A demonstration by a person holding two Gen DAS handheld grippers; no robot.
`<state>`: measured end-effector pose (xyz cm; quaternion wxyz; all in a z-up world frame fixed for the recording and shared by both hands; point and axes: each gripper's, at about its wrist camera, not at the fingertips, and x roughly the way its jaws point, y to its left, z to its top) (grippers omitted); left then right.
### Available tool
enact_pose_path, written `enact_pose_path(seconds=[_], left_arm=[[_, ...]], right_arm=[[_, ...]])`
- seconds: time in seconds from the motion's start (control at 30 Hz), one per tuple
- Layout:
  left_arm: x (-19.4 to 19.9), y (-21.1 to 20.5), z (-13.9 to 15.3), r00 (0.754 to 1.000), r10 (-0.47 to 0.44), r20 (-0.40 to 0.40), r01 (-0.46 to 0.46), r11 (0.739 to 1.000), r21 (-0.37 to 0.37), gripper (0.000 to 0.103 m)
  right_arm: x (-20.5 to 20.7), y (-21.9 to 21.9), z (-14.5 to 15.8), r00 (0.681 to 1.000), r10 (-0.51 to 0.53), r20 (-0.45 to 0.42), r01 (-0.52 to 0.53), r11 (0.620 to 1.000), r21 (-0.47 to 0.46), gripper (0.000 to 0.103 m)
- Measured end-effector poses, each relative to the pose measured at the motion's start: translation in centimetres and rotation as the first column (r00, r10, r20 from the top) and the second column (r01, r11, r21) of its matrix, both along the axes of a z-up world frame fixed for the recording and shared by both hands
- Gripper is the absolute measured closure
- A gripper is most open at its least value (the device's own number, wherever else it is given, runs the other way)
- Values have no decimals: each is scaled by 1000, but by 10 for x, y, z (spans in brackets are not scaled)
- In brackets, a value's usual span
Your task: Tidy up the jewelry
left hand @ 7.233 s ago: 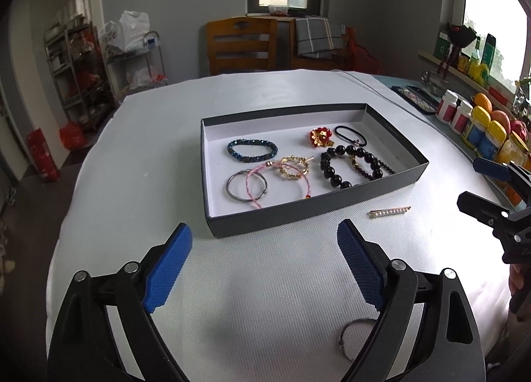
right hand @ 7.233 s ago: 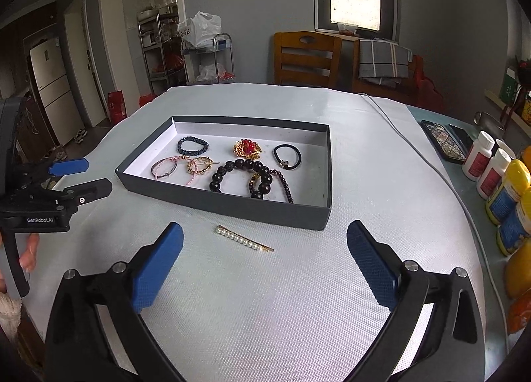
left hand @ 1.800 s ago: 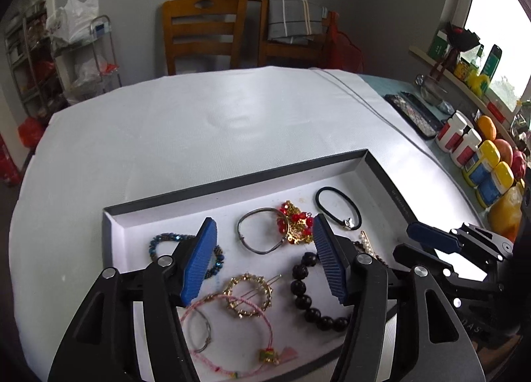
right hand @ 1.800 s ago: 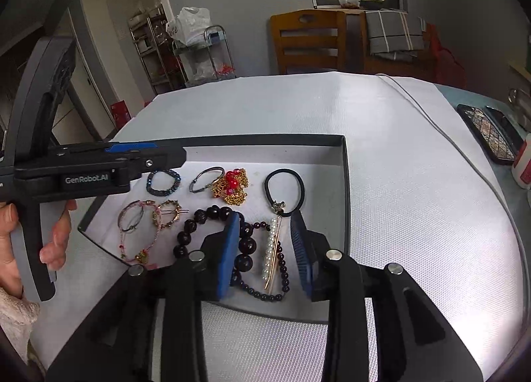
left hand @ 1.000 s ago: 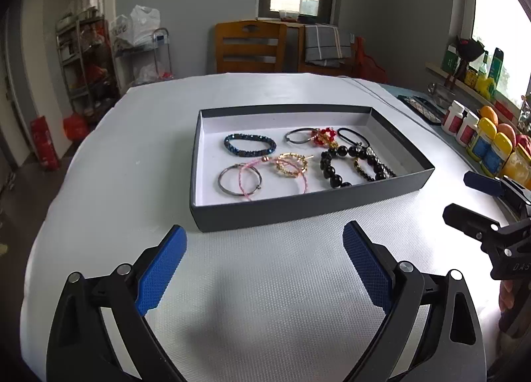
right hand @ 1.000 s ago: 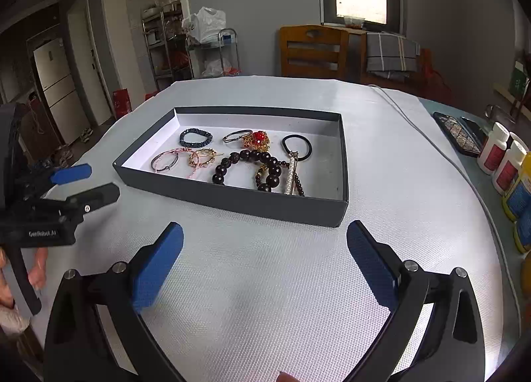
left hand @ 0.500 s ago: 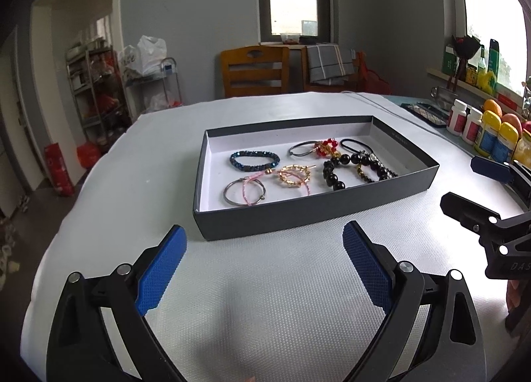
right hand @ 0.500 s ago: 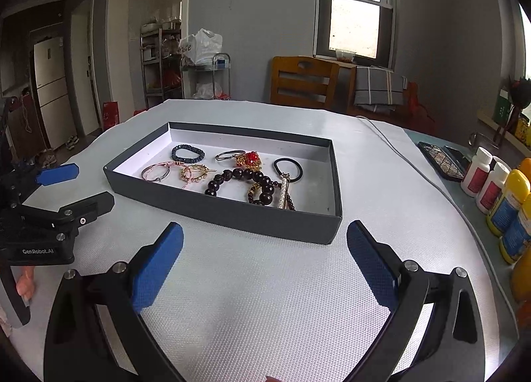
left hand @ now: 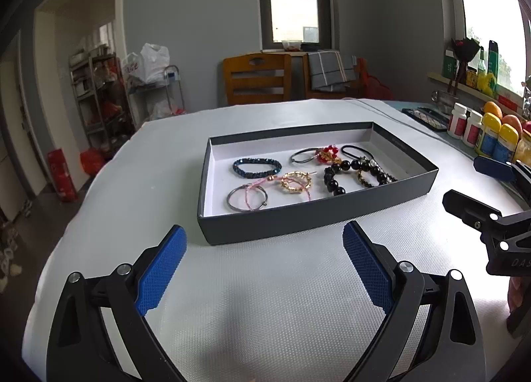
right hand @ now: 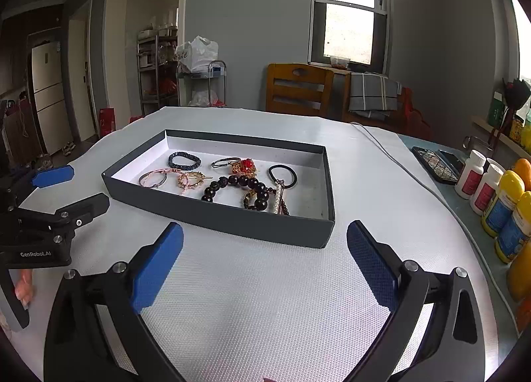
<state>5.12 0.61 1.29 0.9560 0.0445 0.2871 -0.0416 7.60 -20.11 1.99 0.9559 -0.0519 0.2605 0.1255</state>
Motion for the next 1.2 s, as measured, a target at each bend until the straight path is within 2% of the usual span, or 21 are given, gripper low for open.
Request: enact_pose_path(seconds=[1.2], left_arm=[[-1, 1, 1, 1000, 2, 6, -2, 1000, 0, 6]], right_arm=[[0, -1, 1, 1000, -8, 5, 8, 1000, 0, 6]])
